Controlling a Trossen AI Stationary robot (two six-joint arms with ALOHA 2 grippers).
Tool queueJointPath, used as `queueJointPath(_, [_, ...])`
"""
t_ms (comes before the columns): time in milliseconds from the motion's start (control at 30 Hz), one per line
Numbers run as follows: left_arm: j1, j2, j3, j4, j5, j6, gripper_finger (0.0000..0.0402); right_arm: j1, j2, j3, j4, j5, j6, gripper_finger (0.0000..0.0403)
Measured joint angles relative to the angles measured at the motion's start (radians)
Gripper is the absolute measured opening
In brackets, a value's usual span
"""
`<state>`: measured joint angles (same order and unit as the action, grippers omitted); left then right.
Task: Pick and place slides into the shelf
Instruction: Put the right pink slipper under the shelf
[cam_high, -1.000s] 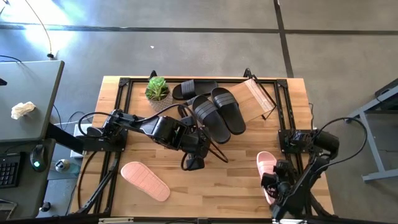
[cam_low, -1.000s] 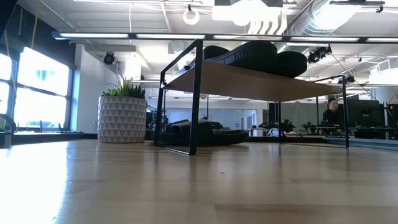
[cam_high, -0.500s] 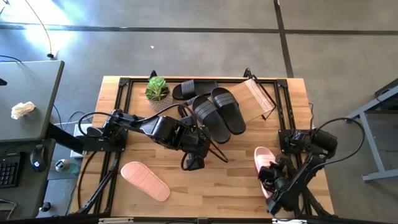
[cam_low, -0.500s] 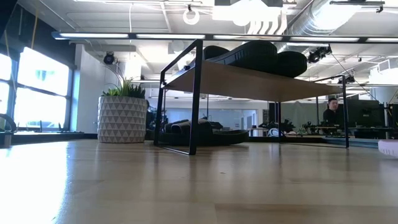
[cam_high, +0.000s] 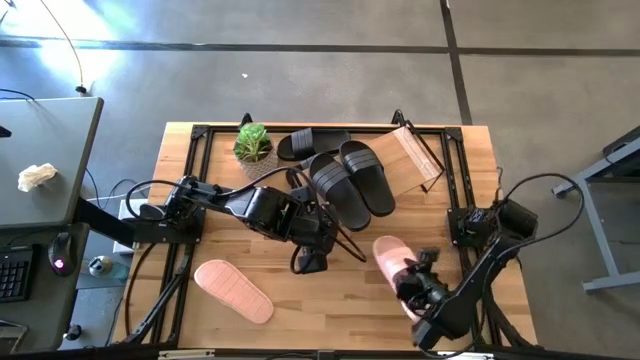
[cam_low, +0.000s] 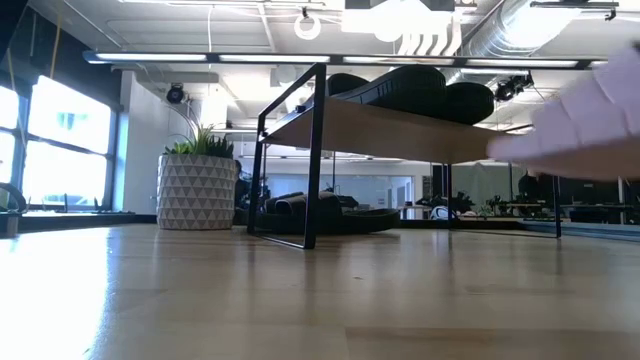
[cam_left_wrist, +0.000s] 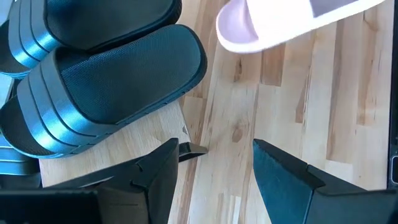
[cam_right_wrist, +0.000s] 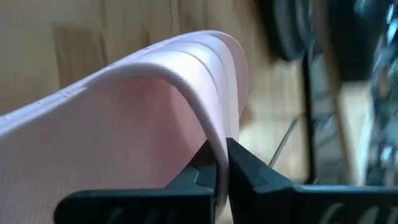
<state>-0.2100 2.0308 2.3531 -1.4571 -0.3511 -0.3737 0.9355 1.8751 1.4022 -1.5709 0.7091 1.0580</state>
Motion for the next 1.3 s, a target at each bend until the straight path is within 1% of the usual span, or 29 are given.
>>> queueJointPath(100, [0.000,0.000,0.000,-0.020,0.000,0.000,0.0189,-0.038,0.000,0.070,0.001,0.091,-0.170,0.0001])
queueJointPath(167, [0.000,0.000,0.000,-0.024,0.001,0.000,0.0188,-0.066,0.000,0.091,0.001,0.138,-0.252,0.0001])
queueJointPath(267, [0.000,0.000,0.000,-0.035,0.001,0.000,0.0188,-0.111,-0.001,0.058,0.001,0.152,-0.302,0.0001])
queueJointPath(300, [0.000,0.000,0.000,-0.036,0.001,0.000,0.0188,-0.124,-0.001,0.028,0.001,0.152,-0.301,0.0001])
queueJointPath(367, [0.000,0.000,0.000,-0.036,0.001,0.000,0.0188,-0.140,-0.006,-0.053,0.005,0.153,-0.244,0.0000])
queueJointPath(467, [0.000,0.000,0.000,-0.038,0.002,0.000,0.0189,-0.134,-0.037,-0.189,0.050,0.154,-0.164,0.0000])
queueJointPath(600, [0.000,0.000,0.000,-0.040,0.003,0.001,0.0188,-0.130,-0.103,-0.353,0.126,0.156,-0.168,0.0000])
queueJointPath(767, [0.000,0.000,0.000,-0.040,0.003,0.002,0.0188,-0.168,-0.217,-0.531,0.279,0.145,-0.169,0.0000])
queueJointPath(867, [0.000,0.000,0.000,-0.038,0.003,0.002,0.0188,-0.206,-0.268,-0.611,0.352,0.129,-0.229,0.0000])
queueJointPath(1000, [0.000,0.000,0.000,-0.035,0.000,0.000,0.0188,-0.278,-0.293,-0.668,0.408,0.095,-0.268,0.0000])
queueJointPath(1300, [0.000,0.000,0.000,-0.034,-0.026,0.000,0.0188,-0.436,-0.293,-0.674,0.419,0.088,-0.274,0.0000])
